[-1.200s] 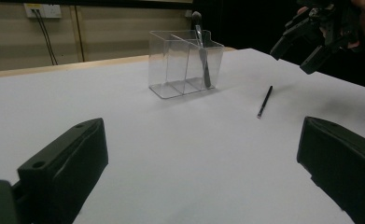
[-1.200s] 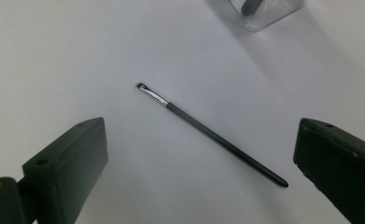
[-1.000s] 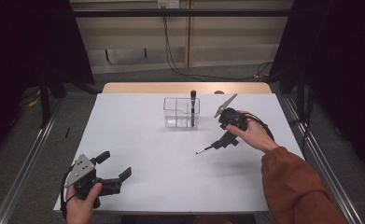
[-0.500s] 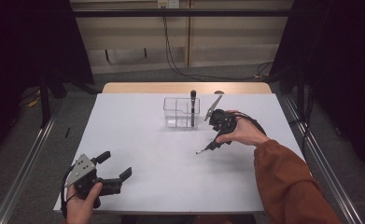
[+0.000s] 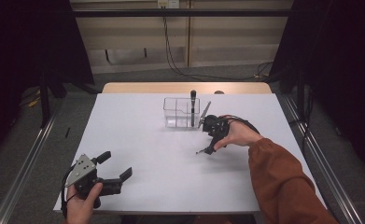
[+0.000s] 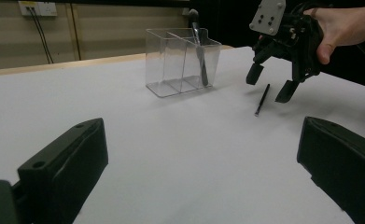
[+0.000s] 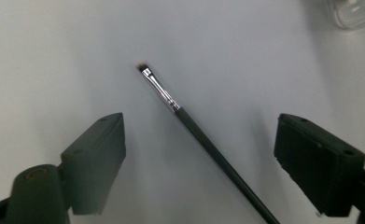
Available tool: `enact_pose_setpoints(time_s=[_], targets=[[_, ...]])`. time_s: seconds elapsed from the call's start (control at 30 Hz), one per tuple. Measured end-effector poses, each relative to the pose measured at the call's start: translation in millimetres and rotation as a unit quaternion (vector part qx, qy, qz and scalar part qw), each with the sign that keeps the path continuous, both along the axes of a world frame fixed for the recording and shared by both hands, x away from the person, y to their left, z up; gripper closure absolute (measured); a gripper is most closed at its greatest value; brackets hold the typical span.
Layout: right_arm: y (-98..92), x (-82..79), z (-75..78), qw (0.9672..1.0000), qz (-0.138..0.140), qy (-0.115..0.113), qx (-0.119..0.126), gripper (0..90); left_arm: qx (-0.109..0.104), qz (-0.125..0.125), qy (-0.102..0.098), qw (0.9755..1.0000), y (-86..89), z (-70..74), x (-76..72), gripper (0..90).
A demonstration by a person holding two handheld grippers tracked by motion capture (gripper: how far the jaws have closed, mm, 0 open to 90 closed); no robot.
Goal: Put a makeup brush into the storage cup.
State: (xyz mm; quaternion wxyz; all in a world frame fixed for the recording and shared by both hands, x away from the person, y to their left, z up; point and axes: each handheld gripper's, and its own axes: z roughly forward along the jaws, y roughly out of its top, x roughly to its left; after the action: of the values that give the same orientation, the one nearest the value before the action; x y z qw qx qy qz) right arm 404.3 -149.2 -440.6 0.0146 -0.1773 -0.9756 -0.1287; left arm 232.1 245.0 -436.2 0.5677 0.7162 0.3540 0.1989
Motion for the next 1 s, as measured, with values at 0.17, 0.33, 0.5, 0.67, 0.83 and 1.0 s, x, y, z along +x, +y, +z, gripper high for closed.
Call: enact_pose_setpoints(time_s=[0.17, 0.33, 0.5, 0.67, 0.83, 1.0], targets=[[2.1, 0.1, -4.7, 0.9998, 0.010, 0.009, -0.012, 31.9, 0.000, -0.002, -0.001, 1.0000, -0.4, 0.0, 0.0, 2.0], [5.1, -0.3, -7.8, 0.9994, 0.022, 0.005, -0.025, 41.0, 0.001, -0.003, -0.001, 1.0000, -0.5, -0.1, 0.1, 2.0], [7.7, -1.1, -10.8, 0.9989, 0.029, -0.002, -0.036, 47.2, 0.001, -0.003, -0.001, 1.0000, -0.5, -0.2, 0.3, 2.0], [10.2, -1.9, -10.5, 0.9983, 0.035, -0.004, -0.046, 51.6, 0.005, -0.005, 0.000, 1.0000, -0.6, -0.4, 0.9, 2.0], [13.3, -2.2, -9.6, 0.9975, 0.047, -0.005, -0.053, 64.1, 0.005, -0.005, 0.001, 1.0000, -1.0, -0.5, 1.0, 2.0], [14.0, -1.9, -9.7, 0.9977, 0.044, 0.000, -0.052, 70.8, 0.004, -0.005, 0.000, 1.0000, -1.0, -0.3, 0.7, 2.0]])
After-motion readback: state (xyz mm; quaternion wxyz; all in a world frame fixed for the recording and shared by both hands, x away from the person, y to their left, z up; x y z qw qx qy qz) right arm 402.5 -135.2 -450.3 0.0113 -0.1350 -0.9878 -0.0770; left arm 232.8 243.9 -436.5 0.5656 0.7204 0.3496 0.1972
